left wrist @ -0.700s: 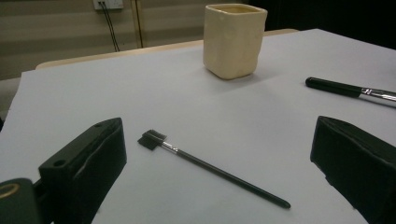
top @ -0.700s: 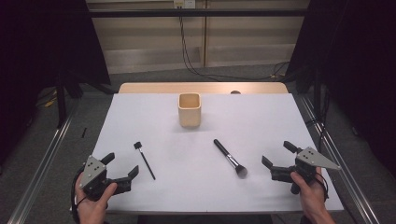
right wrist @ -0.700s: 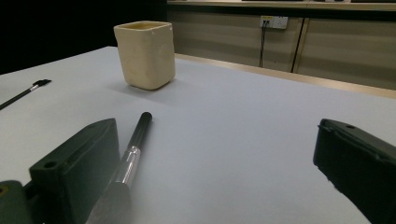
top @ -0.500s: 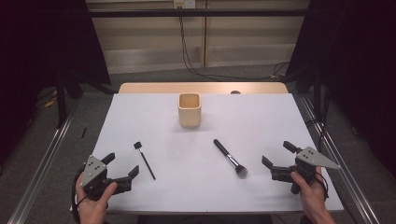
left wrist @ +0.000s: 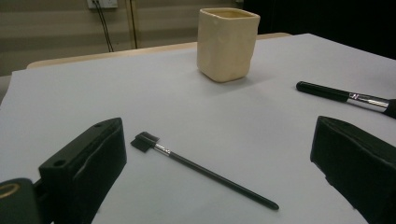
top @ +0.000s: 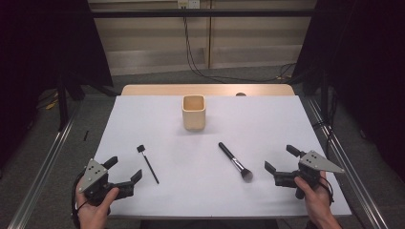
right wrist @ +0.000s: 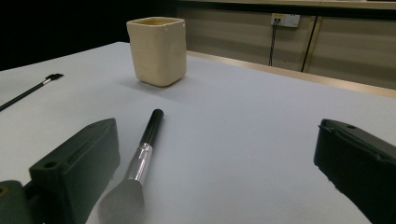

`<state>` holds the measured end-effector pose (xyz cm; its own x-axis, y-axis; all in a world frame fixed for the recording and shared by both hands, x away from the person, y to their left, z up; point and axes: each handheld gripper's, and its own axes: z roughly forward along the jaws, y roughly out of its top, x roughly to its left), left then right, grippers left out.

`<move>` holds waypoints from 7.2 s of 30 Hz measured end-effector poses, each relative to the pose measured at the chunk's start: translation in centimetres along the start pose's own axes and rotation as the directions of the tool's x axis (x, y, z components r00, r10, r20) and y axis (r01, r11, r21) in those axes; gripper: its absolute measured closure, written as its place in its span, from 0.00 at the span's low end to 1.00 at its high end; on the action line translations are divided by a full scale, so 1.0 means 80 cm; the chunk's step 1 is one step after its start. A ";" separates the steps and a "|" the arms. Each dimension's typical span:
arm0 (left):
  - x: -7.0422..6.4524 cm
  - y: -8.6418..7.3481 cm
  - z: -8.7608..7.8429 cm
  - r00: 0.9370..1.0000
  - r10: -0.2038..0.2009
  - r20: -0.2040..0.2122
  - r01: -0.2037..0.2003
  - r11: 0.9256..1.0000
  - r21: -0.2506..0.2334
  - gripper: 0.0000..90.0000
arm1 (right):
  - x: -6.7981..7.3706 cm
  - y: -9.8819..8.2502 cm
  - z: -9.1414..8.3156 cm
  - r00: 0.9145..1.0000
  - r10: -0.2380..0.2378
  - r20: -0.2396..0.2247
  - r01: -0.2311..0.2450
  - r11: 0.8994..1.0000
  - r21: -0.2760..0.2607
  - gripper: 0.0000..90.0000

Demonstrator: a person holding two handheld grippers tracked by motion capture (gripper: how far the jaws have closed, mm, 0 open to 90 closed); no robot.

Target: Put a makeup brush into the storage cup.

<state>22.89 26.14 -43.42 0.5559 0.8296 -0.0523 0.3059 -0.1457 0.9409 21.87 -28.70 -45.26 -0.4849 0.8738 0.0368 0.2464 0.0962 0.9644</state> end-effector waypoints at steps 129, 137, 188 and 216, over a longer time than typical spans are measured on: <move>0.034 0.050 0.198 0.979 -0.022 -0.202 0.187 0.488 0.852 0.23 | 0.006 -0.003 0.008 0.998 0.006 -0.061 -0.003 0.999 0.051 0.00; 0.033 0.052 0.200 0.973 -0.038 -0.227 0.219 0.464 0.858 0.30 | 0.006 -0.003 0.008 0.998 0.005 -0.063 -0.002 0.999 0.047 0.00; 0.054 0.062 0.197 0.988 -0.101 -0.115 0.147 0.410 0.900 0.96 | 0.006 -0.003 0.010 0.998 0.005 -0.062 -0.001 0.998 0.056 0.00; 0.068 0.089 0.155 0.984 -0.151 -0.095 0.175 0.707 0.685 0.96 | 0.005 -0.003 0.011 0.998 0.008 -0.059 -0.005 0.998 0.057 0.00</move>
<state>37.68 22.95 -41.16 0.4274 0.8895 -0.1619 0.8430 -0.3274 0.4268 22.31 -27.98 -45.72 -0.5314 0.8450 0.0598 0.2962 0.1192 0.9477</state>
